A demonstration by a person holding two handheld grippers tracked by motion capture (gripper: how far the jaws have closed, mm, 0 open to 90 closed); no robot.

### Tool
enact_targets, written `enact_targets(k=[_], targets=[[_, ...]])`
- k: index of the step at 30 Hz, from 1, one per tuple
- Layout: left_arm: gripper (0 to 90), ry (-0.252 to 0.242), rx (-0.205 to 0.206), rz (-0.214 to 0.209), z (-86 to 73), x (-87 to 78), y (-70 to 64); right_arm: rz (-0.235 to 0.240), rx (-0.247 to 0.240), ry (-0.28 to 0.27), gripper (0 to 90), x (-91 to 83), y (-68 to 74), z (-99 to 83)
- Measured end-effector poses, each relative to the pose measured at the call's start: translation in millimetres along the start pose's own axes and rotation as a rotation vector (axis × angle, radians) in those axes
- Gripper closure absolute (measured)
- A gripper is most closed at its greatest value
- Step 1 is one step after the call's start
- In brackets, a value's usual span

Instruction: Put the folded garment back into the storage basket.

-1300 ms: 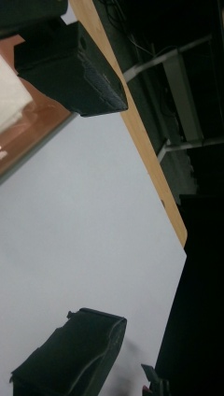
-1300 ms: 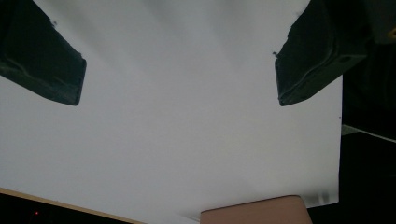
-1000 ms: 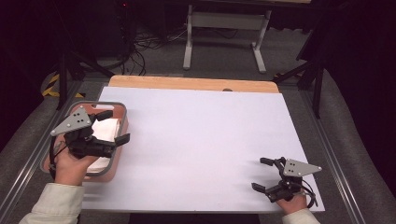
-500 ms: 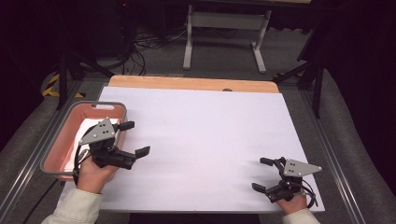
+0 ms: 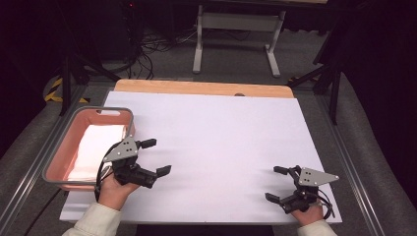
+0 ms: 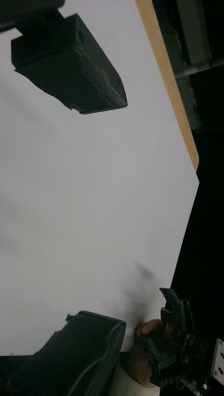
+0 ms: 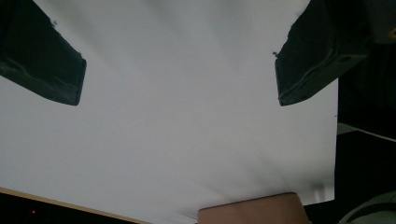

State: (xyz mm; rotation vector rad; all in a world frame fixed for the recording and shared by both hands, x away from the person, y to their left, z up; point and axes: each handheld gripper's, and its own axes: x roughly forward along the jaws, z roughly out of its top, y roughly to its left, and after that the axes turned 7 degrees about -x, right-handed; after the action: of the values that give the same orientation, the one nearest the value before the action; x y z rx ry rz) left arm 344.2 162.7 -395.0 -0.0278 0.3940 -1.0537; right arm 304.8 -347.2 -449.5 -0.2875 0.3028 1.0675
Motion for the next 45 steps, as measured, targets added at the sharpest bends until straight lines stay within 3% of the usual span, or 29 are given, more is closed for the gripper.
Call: enact_targets(k=[16, 24, 37, 45], targets=[[0.3, 0.012, -0.017, -0.040, -31.3, 17.1, 1.1, 0.002, 0.000, 0.000, 2.4, 0.0, 0.1, -0.1], [0.3, 0.028, -0.015, -0.026, -42.4, 20.1, 2.8, 0.003, -0.001, 0.000, 2.4, 0.0, 0.1, -0.1], [0.3, 0.095, 0.033, 0.021, -65.9, 30.0, 5.4, 0.002, 0.001, 0.004, 2.4, 0.1, 0.4, -0.3], [1.2, 0.092, 0.043, 0.032, -66.3, 30.6, 4.7, 0.005, -0.002, 0.005, 2.4, 0.5, 0.3, -0.5]])
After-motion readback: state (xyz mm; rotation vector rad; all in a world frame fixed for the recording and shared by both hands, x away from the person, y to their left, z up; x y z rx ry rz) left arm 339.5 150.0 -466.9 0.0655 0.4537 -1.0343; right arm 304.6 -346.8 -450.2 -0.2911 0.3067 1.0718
